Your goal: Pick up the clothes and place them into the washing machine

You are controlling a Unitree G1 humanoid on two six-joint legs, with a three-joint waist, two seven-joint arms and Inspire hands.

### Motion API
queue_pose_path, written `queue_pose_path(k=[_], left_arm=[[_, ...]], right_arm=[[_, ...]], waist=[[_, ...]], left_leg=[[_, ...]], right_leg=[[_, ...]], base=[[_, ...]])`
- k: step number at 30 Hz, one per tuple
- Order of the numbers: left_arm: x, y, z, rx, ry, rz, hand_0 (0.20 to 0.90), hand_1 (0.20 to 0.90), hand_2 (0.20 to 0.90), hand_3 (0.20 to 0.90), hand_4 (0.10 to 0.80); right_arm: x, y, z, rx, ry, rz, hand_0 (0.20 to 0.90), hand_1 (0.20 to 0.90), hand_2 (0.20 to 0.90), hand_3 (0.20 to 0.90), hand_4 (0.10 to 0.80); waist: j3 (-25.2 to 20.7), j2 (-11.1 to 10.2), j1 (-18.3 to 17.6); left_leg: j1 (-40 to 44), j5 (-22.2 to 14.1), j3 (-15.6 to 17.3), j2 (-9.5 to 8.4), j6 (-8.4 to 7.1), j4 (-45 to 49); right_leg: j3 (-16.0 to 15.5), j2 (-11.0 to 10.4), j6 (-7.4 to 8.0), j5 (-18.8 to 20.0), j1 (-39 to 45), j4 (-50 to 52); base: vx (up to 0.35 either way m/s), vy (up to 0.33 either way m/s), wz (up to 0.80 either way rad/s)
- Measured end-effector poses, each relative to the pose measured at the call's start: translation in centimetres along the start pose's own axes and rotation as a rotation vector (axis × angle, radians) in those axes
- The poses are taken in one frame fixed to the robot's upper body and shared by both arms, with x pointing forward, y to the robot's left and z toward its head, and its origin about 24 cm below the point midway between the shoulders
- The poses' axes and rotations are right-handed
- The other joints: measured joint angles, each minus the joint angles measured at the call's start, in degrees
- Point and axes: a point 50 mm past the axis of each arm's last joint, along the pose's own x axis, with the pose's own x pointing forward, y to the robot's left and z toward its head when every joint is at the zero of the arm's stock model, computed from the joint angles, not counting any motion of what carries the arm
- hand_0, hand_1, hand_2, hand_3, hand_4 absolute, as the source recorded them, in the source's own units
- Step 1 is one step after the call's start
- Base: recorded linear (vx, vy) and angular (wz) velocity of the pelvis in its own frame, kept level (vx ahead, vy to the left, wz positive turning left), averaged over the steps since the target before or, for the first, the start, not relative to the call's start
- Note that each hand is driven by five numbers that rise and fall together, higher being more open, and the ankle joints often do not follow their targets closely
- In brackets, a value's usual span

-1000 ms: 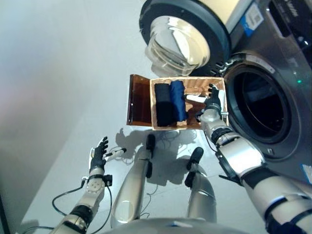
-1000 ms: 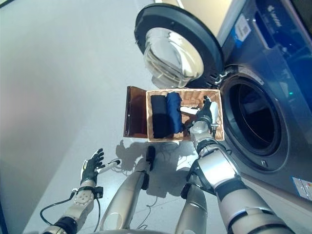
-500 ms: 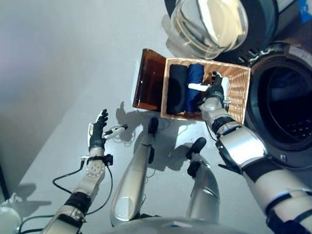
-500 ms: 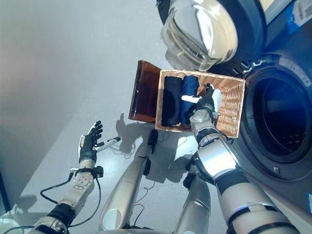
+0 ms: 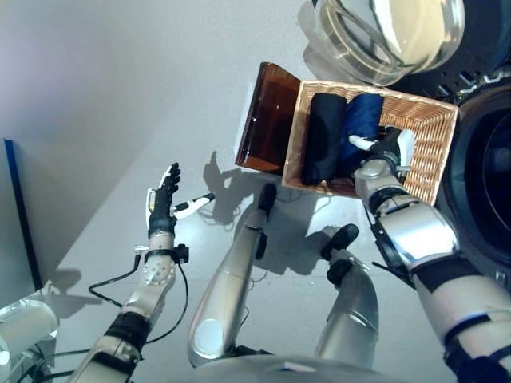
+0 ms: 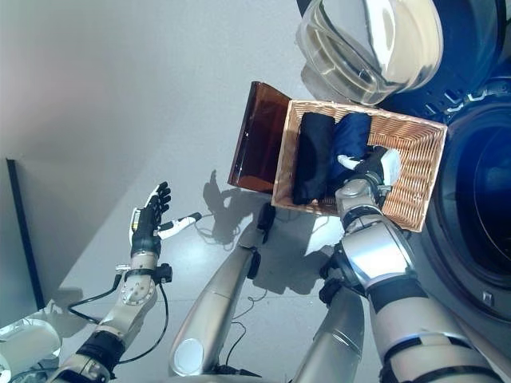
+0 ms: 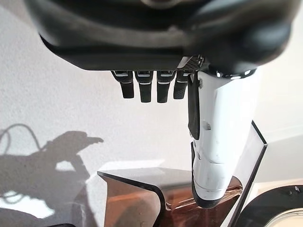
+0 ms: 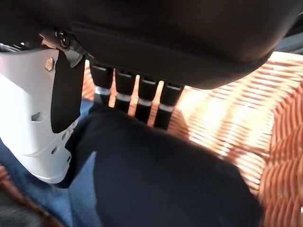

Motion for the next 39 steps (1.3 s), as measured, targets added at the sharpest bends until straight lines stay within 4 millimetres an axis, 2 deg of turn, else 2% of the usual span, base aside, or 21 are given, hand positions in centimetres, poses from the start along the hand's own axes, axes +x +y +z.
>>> queue_pose_path(k=[4, 8, 12, 17, 21, 22, 23, 25, 27, 28, 30, 33, 36, 39], left_arm=[[-0.3, -0.8, -0.1, 0.009, 0.001, -0.037, 0.9, 0.9, 0.9, 0.9, 0.8], [-0.8, -0.9, -0.4, 0.022, 0.008, -0.052, 0.9, 0.9, 0.9, 0.9, 0.8], [-1.5, -1.4, -1.2, 0.03, 0.037, -0.097, 0.9, 0.9, 0.9, 0.9, 0.8], [-3.0, -2.7, -2.3, 0.037, 0.088, -0.188, 0.9, 0.9, 0.9, 0.9, 0.8], [-4.0, -2.8, -3.9, 0.05, 0.166, -0.206, 0.9, 0.9, 0.9, 0.9, 0.8], [-4.2, -2.6, -4.4, 0.057, 0.185, -0.205, 0.9, 0.9, 0.9, 0.9, 0.8], [-4.4, -2.6, -4.7, 0.06, 0.204, -0.203, 0.9, 0.9, 0.9, 0.9, 0.8], [-5.0, -2.5, -5.8, 0.059, 0.265, -0.193, 0.9, 0.9, 0.9, 0.9, 0.8], [-5.4, -2.4, -6.9, 0.066, 0.319, -0.194, 0.9, 0.9, 0.9, 0.9, 0.8], [-5.5, -2.5, -7.1, 0.061, 0.331, -0.194, 0.9, 0.9, 0.9, 0.9, 0.8], [-5.8, -3.0, -7.5, 0.002, 0.375, -0.179, 0.9, 0.9, 0.9, 0.9, 0.8], [-6.2, -3.8, -7.7, -0.057, 0.398, -0.189, 0.9, 0.9, 0.9, 0.9, 0.8], [-6.4, -4.2, -7.8, -0.108, 0.416, -0.185, 0.9, 0.9, 0.9, 0.9, 0.8], [-6.7, -4.2, -8.2, -0.12, 0.437, -0.172, 0.9, 0.9, 0.9, 0.9, 0.8]], right_arm=[[0.7, -1.6, -1.3, -0.014, 0.04, -0.045, 0.2, 0.2, 0.2, 0.2, 0.3], [0.9, -2.3, -2.6, -0.019, 0.087, -0.062, 0.2, 0.2, 0.2, 0.2, 0.3], [1.0, -2.9, -4.7, -0.009, 0.151, -0.078, 0.2, 0.2, 0.2, 0.2, 0.3], [0.8, -3.5, -7.8, 0.01, 0.198, -0.093, 0.2, 0.2, 0.2, 0.2, 0.3], [0.2, -2.4, -9.0, 0.237, 0.245, -0.075, 0.2, 0.2, 0.2, 0.2, 0.3], [0.0, -2.1, -9.3, 0.307, 0.241, -0.066, 0.2, 0.2, 0.2, 0.2, 0.3], [-0.3, -1.5, -9.2, 0.348, 0.228, -0.048, 0.2, 0.2, 0.2, 0.2, 0.3], [-0.8, -0.4, -8.8, 0.504, 0.175, 0.008, 0.2, 0.2, 0.2, 0.2, 0.3], [-1.8, 1.1, -8.3, 0.64, 0.151, 0.064, 0.2, 0.2, 0.2, 0.2, 0.3], [-2.0, 1.4, -8.2, 0.684, 0.151, 0.078, 0.2, 0.2, 0.2, 0.2, 0.3], [-3.1, 2.5, -8.2, 0.922, 0.168, 0.096, 0.2, 0.2, 0.2, 0.2, 0.3], [-4.0, 3.4, -8.9, 1.127, 0.233, 0.083, 0.2, 0.2, 0.2, 0.2, 0.3], [-4.7, 3.9, -10.0, 1.258, 0.293, 0.063, 0.2, 0.2, 0.2, 0.2, 0.3], [-5.4, 4.4, -10.1, 1.361, 0.3, 0.048, 0.2, 0.2, 0.2, 0.2, 0.3]], waist=[[-1.88, 3.76, 1.66], [-3.26, 6.03, 2.59], [-4.3, 7.54, 2.25], [-6.02, 9.15, 1.03], [-7.02, 9.7, -2.67], [-7.68, 9.17, -3.26], [-8.02, 9.09, -3.36], [-8.63, 8.57, -6.37], [-8.7, 7.91, -7.99], [-8.72, 7.7, -9.05], [-8.69, 7.31, -10.71], [-8.67, 6.93, -11.72], [-8.69, 6.87, -11.85], [-8.65, 6.95, -11.71]], left_leg=[[0.68, 0.05, 0.74, -0.41, 0.14, -0.73], [3.07, 0.4, 1.85, -0.59, 0.41, -2.54], [7.07, 0.52, 3.2, -0.62, 0.54, -4.53], [11.34, 0.32, 4.93, -0.57, 0.85, -6.15], [13.97, -0.04, 6.48, -0.43, 1.31, -7.27], [14.17, 0.01, 7.53, -0.38, 1.57, -7.57], [14.32, -0.44, 8.3, -0.22, 1.6, -7.67], [14.62, -0.97, 9.63, -0.11, 1.78, -7.7], [15.24, -1.53, 11.23, 0.26, 2.06, -7.96], [15.26, -1.57, 11.51, 0.26, 2.07, -7.68], [16.2, -1.91, 12.56, 0.87, 1.93, -8.09], [17.02, -2.11, 13.12, 1.25, 1.6, -8.38], [17.14, -2.05, 13.67, 1.57, 1.29, -8.77], [16.96, -1.84, 13.85, 1.5, 1.09, -9.23]], right_leg=[[0.3, -0.54, 0.07, 0.05, 0.27, -0.12], [0.94, -0.84, 0.72, 0.38, 1.46, -0.51], [2.17, -0.75, 0.99, 0.42, 3.98, -2.07], [4.07, -0.11, 2.13, 1.5, 7.15, -4.45], [5.75, 0.75, 2.71, 3.05, 9.38, -7.44], [6.63, 1.32, 2.95, 4.01, 9.04, -8.27], [6.92, 1.47, 3.29, 4.25, 9.08, -9.3], [8.9, 2.35, 3.32, 6.53, 9.21, -12.17], [10.35, 2.88, 3.83, 7.73, 9.48, -14.27], [10.7, 3.15, 3.61, 8.62, 9.65, -14.72], [11.28, 3.82, 3.95, 9.42, 10.74, -16.87], [11.99, 4.33, 3.91, 9.91, 11.14, -17.96], [11.66, 4.37, 3.54, 10.29, 10.79, -18.21], [12.38, 4.72, 3.17, 10.79, 9.97, -18.09]], base=[[0.036, 0.016, 0.0], [0.029, 0.023, -0.06], [0.041, 0.027, -0.13], [0.031, 0.02, -0.21], [-0.045, 0.042, -0.27], [-0.097, 0.041, -0.39], [-0.002, -0.007, -0.5], [-0.014, -0.012, -0.56], [0.045, -0.01, -0.51], [0.095, -0.027, -0.42], [0.0, -0.024, -0.31], [0.044, -0.008, -0.22], [-0.033, 0.0, -0.14], [0.036, 0.003, -0.12]])
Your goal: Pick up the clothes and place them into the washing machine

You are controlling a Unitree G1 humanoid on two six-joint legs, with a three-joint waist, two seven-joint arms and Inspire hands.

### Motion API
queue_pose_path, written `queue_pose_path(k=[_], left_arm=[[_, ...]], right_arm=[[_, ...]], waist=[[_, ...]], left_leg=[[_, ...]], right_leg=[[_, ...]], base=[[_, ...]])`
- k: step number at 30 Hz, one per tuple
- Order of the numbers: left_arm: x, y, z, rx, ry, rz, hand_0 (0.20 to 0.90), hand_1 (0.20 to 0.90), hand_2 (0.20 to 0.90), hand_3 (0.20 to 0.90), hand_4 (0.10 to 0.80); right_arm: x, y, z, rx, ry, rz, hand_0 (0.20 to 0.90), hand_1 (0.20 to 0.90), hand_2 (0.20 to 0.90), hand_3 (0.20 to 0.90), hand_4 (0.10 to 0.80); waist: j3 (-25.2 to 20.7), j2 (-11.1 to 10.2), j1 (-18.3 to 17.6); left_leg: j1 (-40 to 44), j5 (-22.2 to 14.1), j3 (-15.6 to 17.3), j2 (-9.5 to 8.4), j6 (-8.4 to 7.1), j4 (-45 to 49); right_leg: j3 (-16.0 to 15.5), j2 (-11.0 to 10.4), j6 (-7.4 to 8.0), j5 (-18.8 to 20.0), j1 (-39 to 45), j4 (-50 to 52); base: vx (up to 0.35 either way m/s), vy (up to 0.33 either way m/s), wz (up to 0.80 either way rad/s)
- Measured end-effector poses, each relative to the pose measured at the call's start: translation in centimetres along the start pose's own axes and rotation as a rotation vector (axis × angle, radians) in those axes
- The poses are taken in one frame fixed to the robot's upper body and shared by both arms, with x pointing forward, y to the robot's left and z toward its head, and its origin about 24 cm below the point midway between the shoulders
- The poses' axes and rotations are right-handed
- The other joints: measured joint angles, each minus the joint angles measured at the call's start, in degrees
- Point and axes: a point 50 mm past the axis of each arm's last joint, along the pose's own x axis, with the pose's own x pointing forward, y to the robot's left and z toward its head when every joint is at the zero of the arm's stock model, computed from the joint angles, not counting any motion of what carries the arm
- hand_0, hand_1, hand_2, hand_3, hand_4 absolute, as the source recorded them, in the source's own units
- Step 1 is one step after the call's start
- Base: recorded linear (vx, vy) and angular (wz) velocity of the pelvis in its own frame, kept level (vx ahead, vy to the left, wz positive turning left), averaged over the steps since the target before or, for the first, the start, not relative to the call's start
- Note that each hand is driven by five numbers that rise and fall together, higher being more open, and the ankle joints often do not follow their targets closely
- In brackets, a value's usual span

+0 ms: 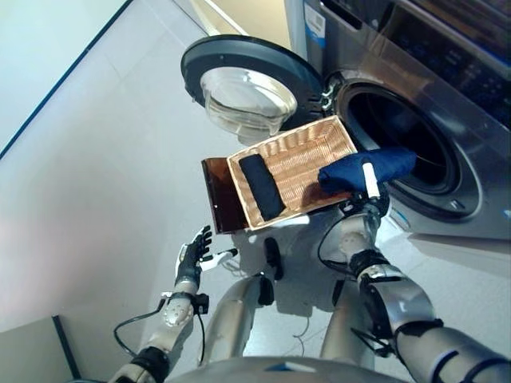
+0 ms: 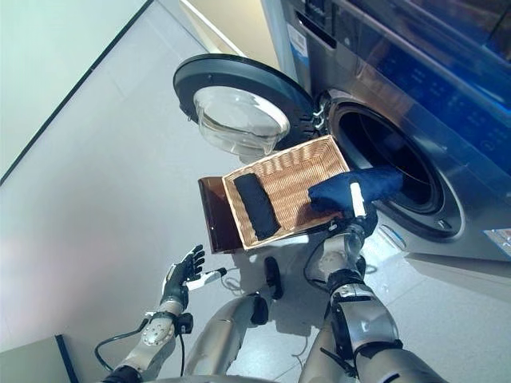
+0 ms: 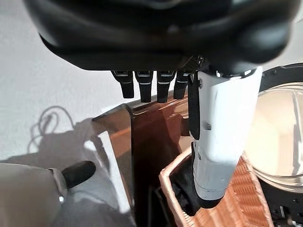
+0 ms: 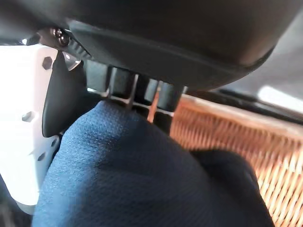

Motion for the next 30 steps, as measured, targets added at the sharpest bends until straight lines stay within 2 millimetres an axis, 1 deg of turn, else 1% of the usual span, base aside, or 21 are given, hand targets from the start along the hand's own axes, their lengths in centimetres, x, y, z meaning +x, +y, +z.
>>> queue_pose_path(k=[3, 4, 7, 11, 12, 14, 15, 16, 17, 19, 20, 22, 23, 24, 27, 29, 30], left_arm=[[0.0, 0.1, -0.2, -0.021, 0.013, 0.011, 0.9, 0.9, 0.9, 0.9, 0.8], [0.0, 0.1, -0.2, -0.021, 0.013, 0.011, 0.9, 0.9, 0.9, 0.9, 0.8], [-0.1, 0.1, -0.2, -0.023, 0.011, 0.011, 0.9, 0.9, 0.9, 0.9, 0.8], [-0.2, 0.2, -0.4, -0.043, 0.021, 0.022, 0.9, 0.9, 0.9, 0.9, 0.8], [-0.2, 0.2, -0.5, -0.046, 0.023, 0.024, 0.9, 0.9, 0.9, 0.9, 0.8], [-0.3, 0.2, -0.6, -0.056, 0.024, 0.023, 0.9, 0.9, 0.9, 0.9, 0.8], [-0.3, 0.2, -0.6, -0.057, 0.025, 0.02, 0.9, 0.9, 0.9, 0.9, 0.8], [-0.3, 0.1, -0.6, -0.058, 0.024, 0.013, 0.9, 0.9, 0.9, 0.9, 0.8], [-0.3, 0.1, -0.6, -0.058, 0.022, 0.006, 0.9, 0.9, 0.9, 0.9, 0.8], [-0.4, 0.3, -0.6, -0.057, 0.02, 0.01, 0.9, 0.9, 0.9, 0.9, 0.8], [-0.5, 0.4, -0.6, -0.057, 0.018, 0.009, 0.9, 0.9, 0.9, 0.9, 0.8], [-0.7, 0.6, -0.7, -0.056, 0.016, 0.014, 0.9, 0.9, 0.9, 0.9, 0.8], [-0.6, 0.8, -0.6, -0.049, 0.013, 0.013, 0.9, 0.9, 0.9, 0.9, 0.8], [-0.7, 0.9, -0.6, -0.046, 0.012, 0.017, 0.9, 0.9, 0.9, 0.9, 0.8], [-0.7, 0.8, -0.2, -0.054, -0.008, 0.009, 0.9, 0.9, 0.9, 0.9, 0.8], [-0.6, 0.7, 0.3, -0.058, -0.03, 0.003, 0.9, 0.9, 0.9, 0.9, 0.8], [-0.6, 0.8, 0.4, -0.057, -0.037, 0.004, 0.9, 0.9, 0.9, 0.9, 0.8]], right_arm=[[-0.4, -0.1, -0.3, 0.036, -0.002, 0.006, 0.2, 0.2, 0.2, 0.2, 0.3], [-0.4, 0.1, -0.2, 0.052, -0.006, 0.018, 0.2, 0.2, 0.2, 0.2, 0.3], [-0.6, 1.0, 0.2, 0.087, -0.043, 0.049, 0.2, 0.2, 0.2, 0.2, 0.3], [-0.6, 1.2, 0.5, 0.1, -0.062, 0.047, 0.2, 0.2, 0.2, 0.2, 0.3], [-0.5, 1.3, 0.7, 0.114, -0.069, 0.039, 0.2, 0.2, 0.2, 0.2, 0.3], [-0.1, 2.4, 1.9, 0.171, -0.103, 0.014, 0.2, 0.2, 0.2, 0.2, 0.3], [0.3, 3.1, 2.9, 0.202, -0.129, 0.009, 0.2, 0.2, 0.2, 0.2, 0.3], [0.7, 4.1, 4.2, 0.245, -0.162, -0.007, 0.2, 0.2, 0.2, 0.2, 0.3], [1.3, 4.8, 6.2, 0.265, -0.21, -0.015, 0.2, 0.2, 0.2, 0.2, 0.3], [2.2, 7.0, 10.5, 0.284, -0.303, -0.016, 0.2, 0.2, 0.2, 0.2, 0.3], [2.4, 8.5, 12.5, 0.295, -0.34, -0.019, 0.2, 0.2, 0.2, 0.2, 0.3], [1.9, 11.5, 17.7, 0.312, -0.457, 0.035, 0.2, 0.2, 0.2, 0.2, 0.3], [1.4, 12.9, 20.1, 0.294, -0.518, 0.065, 0.9, 0.9, 0.9, 0.9, 0.8], [1.4, 12.9, 20.6, 0.236, -0.551, 0.064, 0.9, 0.9, 0.9, 0.9, 0.8], [1.3, 13.5, 20.8, 0.232, -0.518, 0.035, 0.9, 0.9, 0.9, 0.9, 0.8], [1.2, 13.8, 21.4, 0.205, -0.525, 0.043, 0.9, 0.9, 0.9, 0.9, 0.8], [1.0, 14.3, 21.6, 0.181, -0.537, 0.063, 0.9, 0.9, 0.9, 0.9, 0.8]], waist=[[0.03, 0.08, 0.12], [0.12, 0.27, 0.18], [0.54, 1.17, 0.25], [1.0, 2.21, 0.42], [1.01, 2.28, 0.42], [1.06, 2.44, 0.51], [1.06, 2.56, 0.72], [1.2, 2.9, 1.14], [1.2, 3.01, 1.59], [1.14, 3.13, 3.18], [1.02, 3.37, 3.4], [1.02, 3.85, 4.43], [1.0, 3.92, 4.67], [1.09, 4.42, 4.96], [1.16, 5.92, 5.28], [1.03, 6.2, 6.08], [1.04, 6.2, 6.0]], left_leg=[[-0.01, 0.01, 0.01, 0.05, 0.0, -0.14], [-0.02, 0.05, 0.04, -0.02, -0.04, -0.29], [-0.22, 0.24, 0.12, -0.23, -0.13, -0.61], [-0.27, 0.3, 0.01, -0.08, -0.22, -0.7], [-0.49, 0.33, -0.03, -0.08, -0.26, -0.71], [-1.37, 0.57, -0.15, -0.13, -0.61, -0.77], [-1.7, 0.62, -0.22, -0.1, -0.65, -0.72], [-1.97, 0.77, -0.41, -0.1, -0.68, -0.71], [-1.98, 0.94, -0.41, -0.13, -0.6, -0.86], [-1.95, 1.34, -0.6, -0.34, -0.59, -1.46], [-1.93, 1.85, -0.82, -0.64, -0.59, -2.16], [-1.94, 2.73, -1.18, -1.11, -0.1, -3.43], [-1.98, 3.15, -1.18, -1.37, -0.11, -4.06], [-1.89, 3.63, -1.43, -1.63, -0.04, -4.82], [-2.08, 4.2, -1.35, -2.15, 0.3, -5.81], [-2.0, 4.23, -1.43, -2.1, 0.27, -5.93], [-2.0, 4.23, -1.52, -2.09, 0.26, -5.93]], right_leg=[[0.09, 0.06, -0.07, 0.05, -0.17, 0.11], [0.1, 0.01, -0.07, 0.05, -0.26, 0.14], [0.25, -0.21, -0.19, -0.12, -0.98, 0.89], [0.17, -0.08, -0.16, -0.46, -1.19, 1.33], [0.18, -0.09, -0.07, -0.69, -1.52, 1.61], [0.19, -0.16, -0.12, -0.96, -2.7, 2.3], [0.18, -0.15, -0.13, -0.98, -3.02, 2.48], [0.12, -0.12, -0.14, -0.98, -3.23, 2.54], [0.11, -0.14, -0.2, -1.02, -3.41, 2.68], [0.04, -0.35, -0.25, -1.2, -3.74, 3.12], [0.02, -0.48, -0.26, -1.19, -3.97, 3.15], [-0.06, -0.78, -0.3, -1.16, -4.47, 3.41], [0.01, -1.0, -0.29, -1.19, -5.05, 3.82], [-0.01, -1.2, -0.19, -1.34, -5.23, 4.08], [0.1, -1.56, -0.11, -1.38, -6.0, 4.27], [0.08, -1.49, 0.07, -1.55, -6.05, 4.48], [0.06, -1.49, 0.13, -1.87, -6.1, 4.66]], base=[[-0.001, -0.003, -0.02], [0.0, 0.0, 0.0], [0.0, -0.003, 0.01], [0.011, -0.011, 0.01], [0.035, -0.031, 0.04], [0.028, -0.03, 0.06], [0.019, -0.021, 0.07], [0.018, -0.02, 0.04], [0.024, -0.017, 0.06], [0.019, 0.001, 0.07], [0.003, -0.001, 0.12], [0.005, 0.005, 0.13], [0.021, 0.006, 0.12], [0.015, -0.006, 0.15], [0.009, -0.007, 0.05], [0.032, 0.014, 0.02], [0.031, 0.029, 0.03]])
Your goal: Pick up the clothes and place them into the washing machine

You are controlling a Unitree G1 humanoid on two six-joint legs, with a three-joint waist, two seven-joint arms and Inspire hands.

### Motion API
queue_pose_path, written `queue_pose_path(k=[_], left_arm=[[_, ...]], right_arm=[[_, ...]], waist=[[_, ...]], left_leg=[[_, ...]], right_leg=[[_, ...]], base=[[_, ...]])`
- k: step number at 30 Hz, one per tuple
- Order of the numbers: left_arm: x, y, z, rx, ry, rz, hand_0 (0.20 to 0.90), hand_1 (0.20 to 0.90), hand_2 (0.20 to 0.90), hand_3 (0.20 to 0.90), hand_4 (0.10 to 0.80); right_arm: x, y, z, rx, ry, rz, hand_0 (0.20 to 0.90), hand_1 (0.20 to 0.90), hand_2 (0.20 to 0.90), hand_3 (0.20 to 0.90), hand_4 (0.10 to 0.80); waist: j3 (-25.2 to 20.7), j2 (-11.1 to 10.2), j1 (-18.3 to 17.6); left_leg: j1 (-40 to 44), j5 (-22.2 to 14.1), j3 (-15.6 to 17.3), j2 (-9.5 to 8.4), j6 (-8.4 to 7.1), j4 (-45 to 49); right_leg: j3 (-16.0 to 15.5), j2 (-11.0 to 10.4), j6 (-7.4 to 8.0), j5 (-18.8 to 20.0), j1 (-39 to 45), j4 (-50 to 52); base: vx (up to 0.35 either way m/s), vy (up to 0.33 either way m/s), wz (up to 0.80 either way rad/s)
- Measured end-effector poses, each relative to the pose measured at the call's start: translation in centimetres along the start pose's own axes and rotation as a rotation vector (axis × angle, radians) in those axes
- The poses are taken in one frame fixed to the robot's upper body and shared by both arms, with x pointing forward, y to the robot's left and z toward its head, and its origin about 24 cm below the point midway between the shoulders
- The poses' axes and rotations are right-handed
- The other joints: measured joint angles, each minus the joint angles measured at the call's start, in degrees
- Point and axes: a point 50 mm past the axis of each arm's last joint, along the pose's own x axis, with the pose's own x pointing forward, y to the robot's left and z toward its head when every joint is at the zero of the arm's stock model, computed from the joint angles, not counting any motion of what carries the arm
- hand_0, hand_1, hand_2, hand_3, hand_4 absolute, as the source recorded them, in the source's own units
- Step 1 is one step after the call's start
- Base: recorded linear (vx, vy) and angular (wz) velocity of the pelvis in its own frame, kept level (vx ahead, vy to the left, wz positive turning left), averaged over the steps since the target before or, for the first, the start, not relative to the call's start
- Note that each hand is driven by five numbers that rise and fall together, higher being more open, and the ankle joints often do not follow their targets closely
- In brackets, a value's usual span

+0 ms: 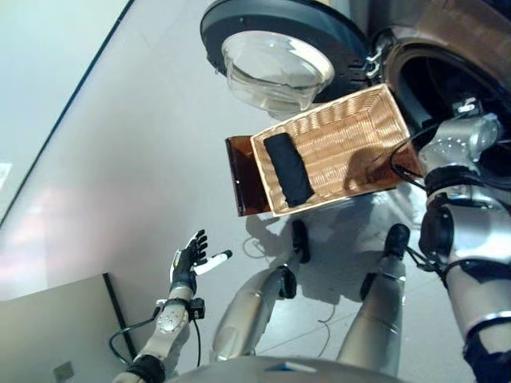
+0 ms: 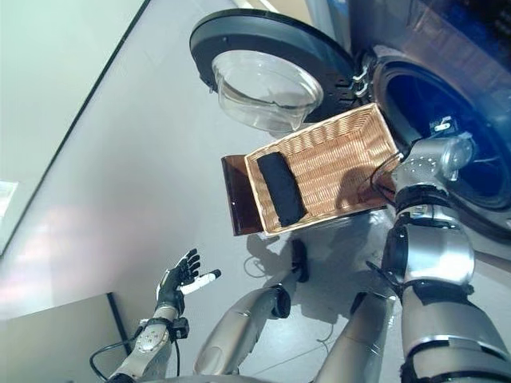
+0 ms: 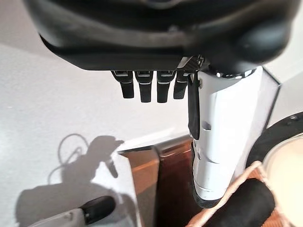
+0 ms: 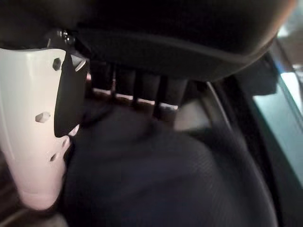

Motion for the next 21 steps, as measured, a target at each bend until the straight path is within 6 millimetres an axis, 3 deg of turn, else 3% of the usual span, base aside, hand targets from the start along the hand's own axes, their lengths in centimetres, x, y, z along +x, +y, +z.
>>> queue_pose_path(k=[2, 4, 15, 19, 21], left_arm=[[0.0, 0.0, 0.0, 0.001, -0.002, -0.001, 0.9, 0.9, 0.9, 0.9, 0.8], [0.0, 0.0, 0.1, 0.001, -0.007, -0.001, 0.9, 0.9, 0.9, 0.9, 0.8], [0.1, 0.1, 0.3, 0.009, -0.02, 0.005, 0.9, 0.9, 0.9, 0.9, 0.8], [0.2, 0.4, -0.1, 0.03, -0.001, 0.02, 0.9, 0.9, 0.9, 0.9, 0.8], [0.4, 0.9, -0.2, 0.047, 0.006, 0.041, 0.9, 0.9, 0.9, 0.9, 0.8]], right_arm=[[-0.1, 1.2, 0.5, 0.004, -0.015, 0.037, 0.9, 0.9, 0.9, 0.9, 0.8], [-0.2, 1.2, 0.2, -0.013, -0.012, 0.042, 0.9, 0.9, 0.9, 0.9, 0.8], [-1.2, 0.7, -2.0, -0.036, 0.054, 0.041, 0.9, 0.9, 0.9, 0.9, 0.8], [-2.2, -2.1, -4.8, -0.108, 0.12, 0.028, 0.9, 0.9, 0.9, 0.9, 0.8], [-2.9, -4.8, -6.6, -0.284, 0.141, 0.067, 0.9, 0.9, 0.9, 0.9, 0.8]], waist=[[0.01, -0.01, -0.18], [0.02, -0.03, -0.35], [0.27, -0.69, -2.09], [0.5, -3.27, -3.14], [0.27, -5.52, -3.9]], left_leg=[[0.01, 0.0, 0.04, -0.05, 0.03, 0.0], [-0.19, 0.27, 0.3, -0.09, 0.33, 0.21], [0.01, -0.82, -0.27, 0.51, -0.29, 1.65], [0.17, -2.13, -0.77, 1.28, -0.54, 4.42], [0.19, -2.88, -1.25, 2.1, -0.92, 6.0]], right_leg=[[0.09, -0.02, -0.14, -0.11, -0.21, 0.39], [0.35, 0.03, 0.4, 0.25, -0.69, 0.77], [0.0, 0.31, 0.08, -1.44, -0.45, 2.78], [-0.59, 0.98, -0.25, -1.59, 1.13, 3.19], [-1.22, 1.24, -0.59, -1.83, 2.08, 3.31]], base=[[-0.024, 0.037, 0.0], [-0.039, 0.037, -0.03], [-0.005, 0.004, 0.01], [-0.013, -0.028, -0.02], [-0.066, -0.033, 0.04]])
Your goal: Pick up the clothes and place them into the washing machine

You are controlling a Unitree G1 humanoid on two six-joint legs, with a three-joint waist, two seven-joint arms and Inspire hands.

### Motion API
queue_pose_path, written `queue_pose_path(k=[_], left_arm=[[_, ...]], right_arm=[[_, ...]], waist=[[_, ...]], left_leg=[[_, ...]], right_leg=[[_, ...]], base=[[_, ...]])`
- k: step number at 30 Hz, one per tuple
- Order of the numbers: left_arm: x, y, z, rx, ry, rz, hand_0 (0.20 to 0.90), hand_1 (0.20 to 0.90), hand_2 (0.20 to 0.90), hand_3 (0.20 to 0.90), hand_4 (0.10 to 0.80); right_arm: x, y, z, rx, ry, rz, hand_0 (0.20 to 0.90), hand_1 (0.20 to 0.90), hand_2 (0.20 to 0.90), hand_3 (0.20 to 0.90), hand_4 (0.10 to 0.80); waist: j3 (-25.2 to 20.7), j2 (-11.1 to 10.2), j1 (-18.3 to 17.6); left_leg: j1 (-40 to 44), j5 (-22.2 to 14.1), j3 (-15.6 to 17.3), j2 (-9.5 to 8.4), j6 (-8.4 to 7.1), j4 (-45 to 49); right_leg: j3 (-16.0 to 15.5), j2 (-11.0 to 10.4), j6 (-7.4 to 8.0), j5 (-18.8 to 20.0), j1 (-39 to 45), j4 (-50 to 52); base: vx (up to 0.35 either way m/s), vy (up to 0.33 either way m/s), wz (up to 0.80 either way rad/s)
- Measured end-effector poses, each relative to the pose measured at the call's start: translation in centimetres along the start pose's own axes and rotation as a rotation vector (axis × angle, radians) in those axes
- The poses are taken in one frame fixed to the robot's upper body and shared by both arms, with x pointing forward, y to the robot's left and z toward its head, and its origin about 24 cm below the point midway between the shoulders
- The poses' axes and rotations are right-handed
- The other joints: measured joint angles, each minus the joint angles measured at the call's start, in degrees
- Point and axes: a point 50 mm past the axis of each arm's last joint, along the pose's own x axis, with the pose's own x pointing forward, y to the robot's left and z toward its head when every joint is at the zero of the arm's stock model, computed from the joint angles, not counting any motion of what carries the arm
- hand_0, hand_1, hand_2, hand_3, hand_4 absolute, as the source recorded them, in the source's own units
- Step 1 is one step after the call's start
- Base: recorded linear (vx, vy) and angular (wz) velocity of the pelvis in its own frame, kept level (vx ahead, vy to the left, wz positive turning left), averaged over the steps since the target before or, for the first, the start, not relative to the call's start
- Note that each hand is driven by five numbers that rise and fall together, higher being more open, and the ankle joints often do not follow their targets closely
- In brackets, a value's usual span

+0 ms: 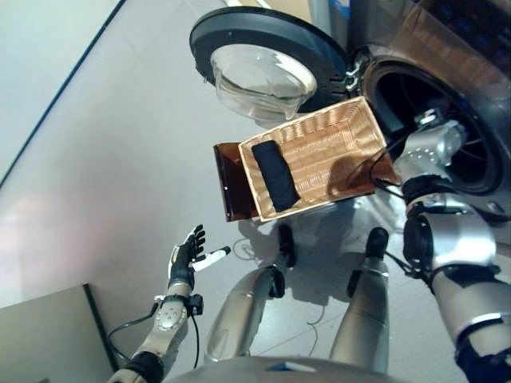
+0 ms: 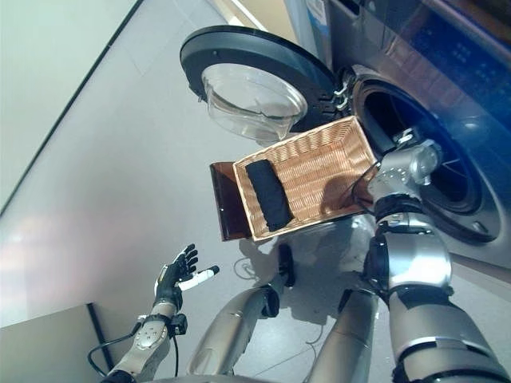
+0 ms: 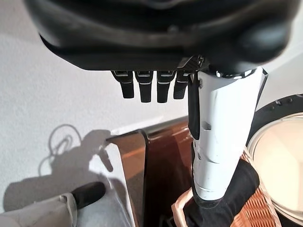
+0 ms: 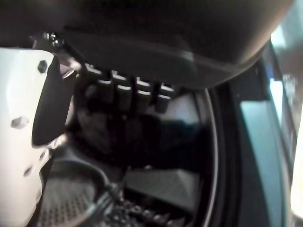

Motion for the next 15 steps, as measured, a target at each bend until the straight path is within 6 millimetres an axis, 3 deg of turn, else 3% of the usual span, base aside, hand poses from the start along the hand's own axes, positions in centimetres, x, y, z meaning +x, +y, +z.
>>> queue_pose_path(k=[3, 8, 11, 15], left_arm=[[0.1, 0.4, -0.3, 0.001, 0.016, 0.025, 0.9, 0.9, 0.9, 0.9, 0.8], [0.2, 1.1, -0.3, 0.005, 0.018, 0.06, 0.9, 0.9, 0.9, 0.9, 0.8], [0.1, 1.8, -0.7, 0.021, 0.037, 0.096, 0.9, 0.9, 0.9, 0.9, 0.8], [0.0, 2.2, -0.9, 0.031, 0.047, 0.115, 0.9, 0.9, 0.9, 0.9, 0.8]], right_arm=[[-1.1, -1.7, -3.1, -0.145, 0.082, 0.022, 0.9, 0.9, 0.9, 0.9, 0.8], [-3.6, -4.6, -7.9, -0.507, 0.193, 0.115, 0.9, 0.9, 0.9, 0.9, 0.8], [-6.2, -4.3, -11.0, -0.623, 0.267, 0.2, 0.9, 0.9, 0.9, 0.9, 0.8], [-7.5, -3.7, -12.3, -0.736, 0.27, 0.275, 0.9, 0.9, 0.9, 0.9, 0.8]], waist=[[-0.08, -1.74, -0.79], [-0.1, -4.72, -1.15], [-0.17, -7.06, -1.94], [-0.12, -8.46, -2.01]], left_leg=[[0.28, -0.27, -0.68, 0.37, -0.35, 0.36], [0.95, -0.11, -1.34, 1.11, -0.63, 0.82], [0.81, 0.15, -2.66, 1.27, -1.24, 1.03], [0.84, 0.16, -3.62, 1.69, -1.27, 0.95]], right_leg=[[-0.65, 0.49, -0.72, 0.12, 1.39, -1.27], [-1.87, 0.9, -0.65, 0.64, 3.46, -2.93], [-2.48, 1.5, -0.99, 0.93, 4.47, -4.21], [-3.2, 1.69, -0.99, 0.99, 6.1, -6.31]], base=[[-0.015, -0.022, -0.01], [-0.003, -0.027, 0.01], [-0.01, -0.021, 0.06], [-0.027, -0.009, 0.07]])
